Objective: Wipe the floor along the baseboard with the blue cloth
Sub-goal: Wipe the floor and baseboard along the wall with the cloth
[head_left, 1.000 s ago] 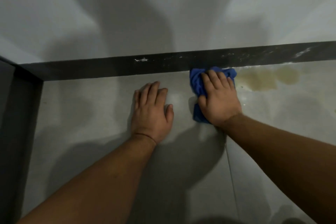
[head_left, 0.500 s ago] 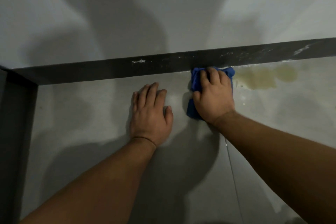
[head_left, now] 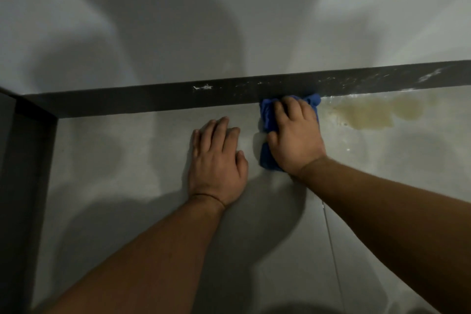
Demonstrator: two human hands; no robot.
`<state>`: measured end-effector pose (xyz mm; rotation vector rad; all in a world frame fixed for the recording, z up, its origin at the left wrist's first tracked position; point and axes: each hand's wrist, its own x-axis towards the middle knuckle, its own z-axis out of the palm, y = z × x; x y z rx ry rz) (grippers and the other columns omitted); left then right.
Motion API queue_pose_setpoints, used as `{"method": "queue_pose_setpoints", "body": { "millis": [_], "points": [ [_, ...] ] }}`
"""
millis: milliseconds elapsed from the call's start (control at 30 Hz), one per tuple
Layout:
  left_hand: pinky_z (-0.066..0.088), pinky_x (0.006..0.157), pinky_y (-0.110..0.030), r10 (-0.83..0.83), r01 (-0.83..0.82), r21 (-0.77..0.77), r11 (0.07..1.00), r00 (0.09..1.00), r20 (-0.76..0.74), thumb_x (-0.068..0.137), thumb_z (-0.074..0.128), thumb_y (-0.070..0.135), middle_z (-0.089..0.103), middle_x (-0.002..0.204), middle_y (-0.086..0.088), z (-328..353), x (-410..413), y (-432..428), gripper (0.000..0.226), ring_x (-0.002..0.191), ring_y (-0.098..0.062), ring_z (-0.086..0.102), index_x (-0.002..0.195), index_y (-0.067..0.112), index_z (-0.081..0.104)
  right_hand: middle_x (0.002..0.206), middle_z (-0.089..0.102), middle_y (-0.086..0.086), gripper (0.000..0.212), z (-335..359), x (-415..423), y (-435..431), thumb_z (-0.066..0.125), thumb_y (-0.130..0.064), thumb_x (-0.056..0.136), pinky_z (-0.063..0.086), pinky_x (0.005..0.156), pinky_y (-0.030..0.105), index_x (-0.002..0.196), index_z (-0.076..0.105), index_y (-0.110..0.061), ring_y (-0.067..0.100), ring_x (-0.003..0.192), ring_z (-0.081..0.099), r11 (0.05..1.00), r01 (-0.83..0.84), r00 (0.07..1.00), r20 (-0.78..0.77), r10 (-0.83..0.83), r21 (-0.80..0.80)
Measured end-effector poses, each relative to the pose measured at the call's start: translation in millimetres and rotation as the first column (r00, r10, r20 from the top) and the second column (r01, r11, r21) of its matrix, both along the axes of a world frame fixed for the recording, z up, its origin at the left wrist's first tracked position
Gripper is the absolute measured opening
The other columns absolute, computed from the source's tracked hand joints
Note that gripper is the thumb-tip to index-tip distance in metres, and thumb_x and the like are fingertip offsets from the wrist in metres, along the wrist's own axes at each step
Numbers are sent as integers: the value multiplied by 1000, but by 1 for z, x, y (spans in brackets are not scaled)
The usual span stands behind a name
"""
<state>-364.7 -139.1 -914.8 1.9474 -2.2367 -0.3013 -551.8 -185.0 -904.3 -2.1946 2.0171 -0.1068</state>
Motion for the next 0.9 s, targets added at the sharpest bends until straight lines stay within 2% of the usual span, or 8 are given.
{"method": "queue_pose_setpoints", "body": {
  "millis": [67, 167, 233, 367, 500, 567, 733, 900],
  "points": [
    [21, 127, -55, -3, 3, -1, 1000, 1000, 2, 92, 40, 37, 42, 162, -8, 0, 0, -1, 57, 151, -30, 35, 144, 19, 51, 150, 45, 14, 66, 1, 14, -1, 40, -43, 89, 28, 120, 52, 147, 46, -12, 36, 138, 37, 1000, -21, 1000, 21, 20, 21],
    [22, 127, -55, -10, 10, 8, 1000, 1000, 15, 92, 39, 36, 41, 162, -8, 1, 0, -1, 57, 151, -30, 34, 145, 19, 50, 152, 44, 8, 64, 1, 16, 14, 40, -43, 91, 27, 121, 53, 149, 45, -19, 31, 140, 35, 975, -215, 976, 27, 214, 48],
    [22, 127, -55, -14, 14, 14, 1000, 1000, 23, 92, 39, 36, 40, 163, -8, 2, -1, 0, 57, 151, -29, 33, 146, 20, 48, 152, 44, 6, 64, 1, 0, 27, 43, -41, 90, 26, 120, 54, 150, 44, -20, 28, 142, 36, 963, -261, 965, 56, 258, 71],
    [22, 127, -54, -6, 6, 5, 1000, 1000, 14, 93, 40, 37, 40, 161, -7, 0, -1, 0, 56, 151, -29, 32, 146, 22, 47, 158, 37, 6, 66, -3, -41, 42, 41, -46, 94, 16, 125, 52, 155, 35, -23, 29, 147, 30, 987, -141, 990, -7, 142, 81],
    [21, 127, -54, -6, 6, 10, 1000, 1000, 6, 92, 41, 35, 41, 161, -9, 1, -3, 1, 57, 151, -30, 33, 146, 19, 49, 161, 32, 10, 64, -3, -27, 10, 41, -41, 96, 10, 126, 51, 155, 34, -17, 31, 149, 24, 998, -1, 1000, 22, -1, 57],
    [21, 127, -54, 1, -1, 28, 1000, 1000, 7, 93, 40, 35, 40, 162, -8, 4, -3, 1, 58, 151, -30, 31, 148, 19, 48, 161, 31, 10, 64, -2, -21, 4, 43, -39, 97, 10, 126, 52, 156, 34, -16, 30, 150, 22, 998, 10, 999, 35, -12, 66],
    [23, 126, -56, -3, 3, 34, 999, 1000, 6, 93, 40, 34, 40, 161, -9, 7, -5, 1, 57, 150, -31, 33, 147, 17, 48, 163, 31, 4, 64, 3, -63, 38, 41, -41, 96, 12, 126, 50, 156, 33, -22, 25, 151, 23, 984, -147, 989, 40, 144, 100],
    [23, 125, -59, 17, -17, 21, 1000, 1000, -3, 91, 44, 33, 45, 157, -13, 10, -20, 2, 56, 148, -34, 36, 142, 13, 53, 161, 34, 11, 64, -2, -99, 40, 34, -44, 97, 16, 125, 52, 155, 34, -17, 32, 148, 27, 995, 64, 998, 5, -65, 73]
  ]
}}
